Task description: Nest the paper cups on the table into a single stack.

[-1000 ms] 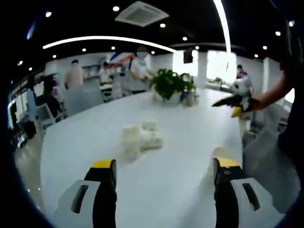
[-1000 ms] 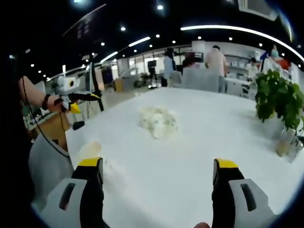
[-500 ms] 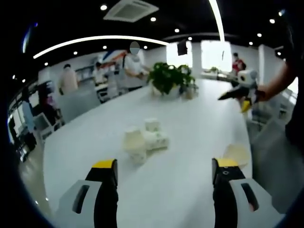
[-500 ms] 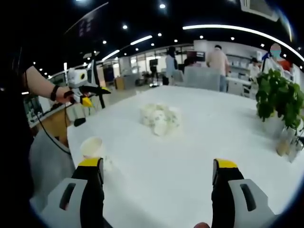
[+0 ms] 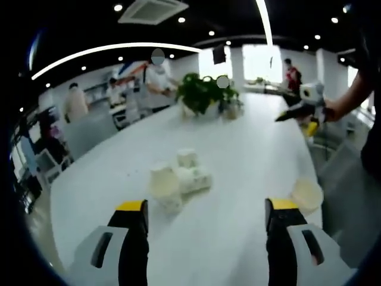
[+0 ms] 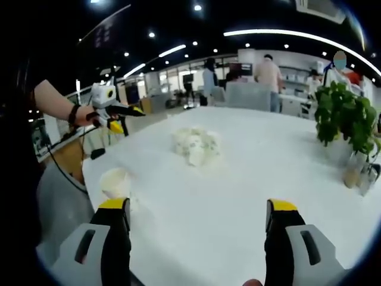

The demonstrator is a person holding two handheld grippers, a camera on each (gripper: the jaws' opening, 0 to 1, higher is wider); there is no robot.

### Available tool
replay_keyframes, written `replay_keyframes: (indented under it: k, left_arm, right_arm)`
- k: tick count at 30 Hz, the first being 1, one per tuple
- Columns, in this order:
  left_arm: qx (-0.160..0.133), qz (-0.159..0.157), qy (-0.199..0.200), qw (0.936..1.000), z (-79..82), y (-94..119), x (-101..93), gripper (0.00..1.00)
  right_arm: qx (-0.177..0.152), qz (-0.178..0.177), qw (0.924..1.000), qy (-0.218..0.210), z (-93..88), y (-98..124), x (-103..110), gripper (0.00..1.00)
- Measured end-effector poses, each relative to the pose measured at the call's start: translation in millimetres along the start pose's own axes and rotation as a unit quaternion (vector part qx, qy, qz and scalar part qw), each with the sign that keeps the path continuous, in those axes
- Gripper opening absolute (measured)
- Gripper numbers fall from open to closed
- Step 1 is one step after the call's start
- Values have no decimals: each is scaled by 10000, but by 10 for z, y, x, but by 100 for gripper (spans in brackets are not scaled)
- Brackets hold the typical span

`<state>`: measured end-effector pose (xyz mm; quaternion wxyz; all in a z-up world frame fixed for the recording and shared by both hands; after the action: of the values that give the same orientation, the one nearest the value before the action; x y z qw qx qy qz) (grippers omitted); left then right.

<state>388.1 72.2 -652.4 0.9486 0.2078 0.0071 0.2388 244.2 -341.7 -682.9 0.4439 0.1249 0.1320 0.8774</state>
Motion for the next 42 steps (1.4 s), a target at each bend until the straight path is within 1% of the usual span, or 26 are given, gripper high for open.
replay_keyframes:
  k: [3, 9, 12, 15, 19, 22, 25, 36, 42]
  left_arm:
    - [-2, -37, -2, 10000, 8, -62, 34, 79]
    - [120, -186, -124, 9997, 49, -177, 82, 78]
    - [231, -285, -223, 9991, 44, -233, 105, 78]
    - [264, -353, -257, 9987, 60, -286, 128, 77]
    - [426, -521, -317, 9972, 46, -378, 166, 75]
    - [475, -573, -288, 9968, 34, -443, 188, 73]
    - [521, -632, -322, 9961, 30, -505, 211, 73]
    - [643, -797, -476, 9936, 66, -711, 393, 69]
    - [712, -867, -536, 9922, 48, -819, 477, 68]
  right_arm:
    - [44, 0, 10000, 44, -15, -2, -11, 92]
    - [30, 34, 10000, 65, -28, -20, -29, 92]
    - [13, 39, 10000, 44, -41, -27, -45, 92]
    - [-12, 31, 10000, 18, -53, -32, -61, 92]
    - [-23, 52, 10000, -27, -71, -39, -46, 92]
    - [-17, 62, 10000, -72, -98, -45, -44, 92]
    - [-19, 42, 9998, -204, -122, -50, -50, 92]
    - [23, 30, 9996, -290, -146, -82, -121, 91]
    - [6, -7, 9993, -373, -153, -87, -159, 91]
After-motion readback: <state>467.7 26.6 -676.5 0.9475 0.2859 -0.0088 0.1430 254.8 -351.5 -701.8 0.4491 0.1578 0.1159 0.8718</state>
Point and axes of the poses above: the point that each gripper's makers call its tool centre point, and the gripper's own axes: y roughly backward along the fingers, x roughly to its left, z roughly out of its top, the point moved 10 cm from there along y, roughly backward along the fingers, and after that the axes turned 6 degrees about -x, right-handed, at the moved point
